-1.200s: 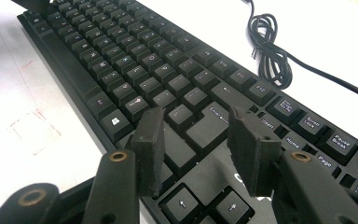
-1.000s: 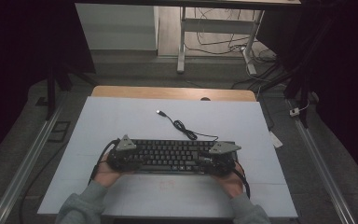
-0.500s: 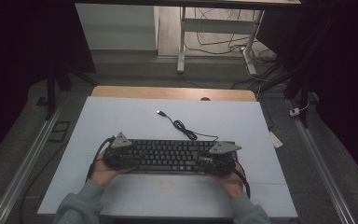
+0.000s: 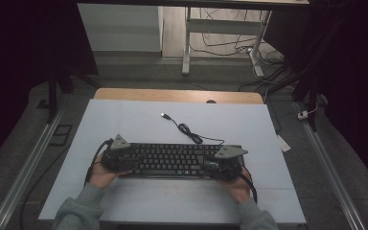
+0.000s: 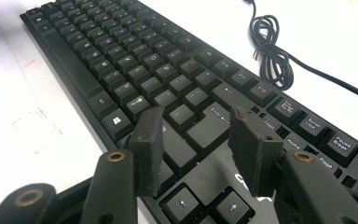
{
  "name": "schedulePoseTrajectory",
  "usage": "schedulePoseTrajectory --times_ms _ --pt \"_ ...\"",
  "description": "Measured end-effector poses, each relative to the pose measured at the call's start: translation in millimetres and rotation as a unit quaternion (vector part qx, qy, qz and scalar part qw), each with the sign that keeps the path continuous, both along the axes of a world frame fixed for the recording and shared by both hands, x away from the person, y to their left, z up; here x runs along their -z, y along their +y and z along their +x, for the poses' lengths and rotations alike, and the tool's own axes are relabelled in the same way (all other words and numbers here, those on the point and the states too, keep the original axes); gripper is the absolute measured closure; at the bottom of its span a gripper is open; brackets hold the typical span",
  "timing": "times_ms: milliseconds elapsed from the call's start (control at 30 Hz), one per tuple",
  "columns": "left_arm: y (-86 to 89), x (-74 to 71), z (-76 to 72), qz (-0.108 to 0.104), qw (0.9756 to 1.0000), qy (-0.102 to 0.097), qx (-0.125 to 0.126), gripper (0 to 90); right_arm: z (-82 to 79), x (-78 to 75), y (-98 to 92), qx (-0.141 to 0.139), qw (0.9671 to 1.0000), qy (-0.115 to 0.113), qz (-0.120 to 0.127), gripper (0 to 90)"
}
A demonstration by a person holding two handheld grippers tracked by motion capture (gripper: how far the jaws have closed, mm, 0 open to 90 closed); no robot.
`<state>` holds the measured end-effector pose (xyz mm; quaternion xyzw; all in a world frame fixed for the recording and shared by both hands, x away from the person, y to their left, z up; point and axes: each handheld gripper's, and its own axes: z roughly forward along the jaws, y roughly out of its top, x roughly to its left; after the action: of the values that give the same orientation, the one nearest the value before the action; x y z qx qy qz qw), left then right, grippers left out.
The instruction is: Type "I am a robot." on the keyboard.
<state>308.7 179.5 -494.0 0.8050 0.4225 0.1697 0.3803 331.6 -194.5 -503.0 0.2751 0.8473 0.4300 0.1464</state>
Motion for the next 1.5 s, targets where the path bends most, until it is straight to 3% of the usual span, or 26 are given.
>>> schedulePoseTrajectory --times_ms 333,600,933,1133,1500 --pt "6.7 2.8 1.7 0.013 0.9999 0.004 -0.009 46.6 0.0 0.1 0.0 0.002 1.0 0.0 -0.002 55.2" --pt "10.7 7.9 4.2 0.02 0.9995 0.018 -0.014 52.1 0.3 0.8 0.1 0.003 1.0 0.0 -0.001 55.1" --pt "11.3 12.0 5.1 0.036 0.9987 0.036 -0.007 71.3 0.5 1.2 0.1 0.003 1.0 0.0 -0.005 55.0" --pt "11.5 14.6 6.2 0.043 0.998 0.046 -0.002 88.9 0.5 1.9 0.4 0.003 1.0 0.0 -0.008 55.0" --pt "8.4 20.4 8.2 0.053 0.997 0.056 0.0 89.2 0.7 3.1 1.7 0.002 0.9999 0.001 -0.015 54.8"
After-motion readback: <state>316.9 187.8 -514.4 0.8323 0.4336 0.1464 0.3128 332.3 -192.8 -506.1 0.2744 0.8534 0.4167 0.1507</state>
